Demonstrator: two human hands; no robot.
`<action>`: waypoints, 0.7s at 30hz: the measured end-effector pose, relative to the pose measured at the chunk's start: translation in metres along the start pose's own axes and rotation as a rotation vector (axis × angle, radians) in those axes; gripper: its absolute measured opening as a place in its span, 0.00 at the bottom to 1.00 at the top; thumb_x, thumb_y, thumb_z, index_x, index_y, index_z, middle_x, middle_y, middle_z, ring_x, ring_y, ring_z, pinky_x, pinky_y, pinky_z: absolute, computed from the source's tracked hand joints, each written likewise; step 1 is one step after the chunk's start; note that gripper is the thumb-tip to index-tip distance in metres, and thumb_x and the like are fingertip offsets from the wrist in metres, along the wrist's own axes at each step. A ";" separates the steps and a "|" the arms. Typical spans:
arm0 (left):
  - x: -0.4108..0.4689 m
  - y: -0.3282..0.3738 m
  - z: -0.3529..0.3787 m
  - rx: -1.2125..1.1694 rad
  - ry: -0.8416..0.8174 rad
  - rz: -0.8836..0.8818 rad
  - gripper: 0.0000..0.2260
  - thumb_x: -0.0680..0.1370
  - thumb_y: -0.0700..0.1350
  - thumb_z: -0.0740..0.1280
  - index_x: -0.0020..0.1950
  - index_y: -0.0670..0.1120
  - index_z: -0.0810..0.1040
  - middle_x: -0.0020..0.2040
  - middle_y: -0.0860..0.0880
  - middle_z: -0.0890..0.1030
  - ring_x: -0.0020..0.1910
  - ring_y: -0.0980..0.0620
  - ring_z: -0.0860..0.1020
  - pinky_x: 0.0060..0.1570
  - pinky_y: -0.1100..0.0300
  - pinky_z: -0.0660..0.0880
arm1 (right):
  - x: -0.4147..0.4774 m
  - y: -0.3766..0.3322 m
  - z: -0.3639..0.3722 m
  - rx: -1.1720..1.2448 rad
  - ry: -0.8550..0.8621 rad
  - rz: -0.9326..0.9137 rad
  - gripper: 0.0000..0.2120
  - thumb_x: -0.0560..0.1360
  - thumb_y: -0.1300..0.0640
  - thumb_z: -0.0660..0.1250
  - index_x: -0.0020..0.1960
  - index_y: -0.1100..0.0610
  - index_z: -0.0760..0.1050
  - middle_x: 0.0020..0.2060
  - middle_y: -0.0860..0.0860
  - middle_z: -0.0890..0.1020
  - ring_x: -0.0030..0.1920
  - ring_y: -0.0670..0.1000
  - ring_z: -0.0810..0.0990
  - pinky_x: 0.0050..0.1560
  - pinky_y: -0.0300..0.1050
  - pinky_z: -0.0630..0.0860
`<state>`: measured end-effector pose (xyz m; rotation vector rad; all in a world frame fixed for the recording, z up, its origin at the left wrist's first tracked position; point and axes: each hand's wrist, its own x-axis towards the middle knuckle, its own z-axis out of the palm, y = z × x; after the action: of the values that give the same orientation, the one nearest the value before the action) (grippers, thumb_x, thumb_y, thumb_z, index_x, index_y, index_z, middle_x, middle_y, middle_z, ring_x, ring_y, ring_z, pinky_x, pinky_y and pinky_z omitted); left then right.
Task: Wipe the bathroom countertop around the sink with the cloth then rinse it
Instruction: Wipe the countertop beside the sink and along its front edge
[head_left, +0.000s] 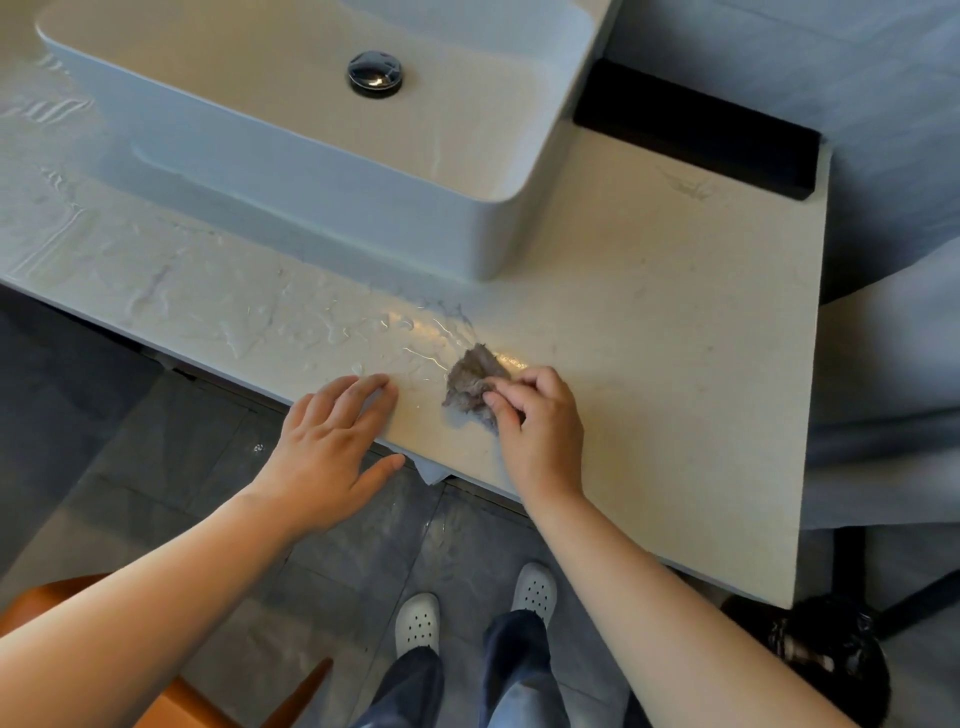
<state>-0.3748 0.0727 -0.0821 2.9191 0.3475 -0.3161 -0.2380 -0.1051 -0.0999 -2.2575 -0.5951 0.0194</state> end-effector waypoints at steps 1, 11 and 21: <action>0.000 -0.001 0.000 -0.001 0.002 0.005 0.34 0.75 0.65 0.49 0.75 0.47 0.61 0.74 0.48 0.62 0.72 0.44 0.59 0.69 0.44 0.58 | -0.010 -0.003 -0.001 -0.005 -0.029 -0.026 0.08 0.73 0.56 0.70 0.51 0.55 0.83 0.43 0.47 0.75 0.46 0.49 0.75 0.42 0.40 0.74; -0.001 0.001 0.001 0.020 0.005 -0.003 0.34 0.75 0.65 0.51 0.75 0.47 0.61 0.74 0.49 0.63 0.72 0.45 0.58 0.68 0.45 0.59 | 0.011 -0.009 -0.044 0.176 -0.059 0.110 0.05 0.73 0.60 0.71 0.47 0.58 0.83 0.41 0.49 0.76 0.41 0.46 0.75 0.42 0.29 0.68; -0.002 0.012 0.003 -0.006 0.031 -0.064 0.34 0.75 0.65 0.51 0.75 0.46 0.63 0.73 0.48 0.64 0.72 0.45 0.60 0.69 0.46 0.58 | 0.106 0.037 -0.036 0.008 0.022 0.166 0.10 0.76 0.57 0.67 0.54 0.60 0.81 0.50 0.53 0.76 0.45 0.49 0.74 0.43 0.30 0.62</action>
<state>-0.3741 0.0603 -0.0828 2.9141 0.4472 -0.2791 -0.1213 -0.1067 -0.0826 -2.2904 -0.3943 0.0790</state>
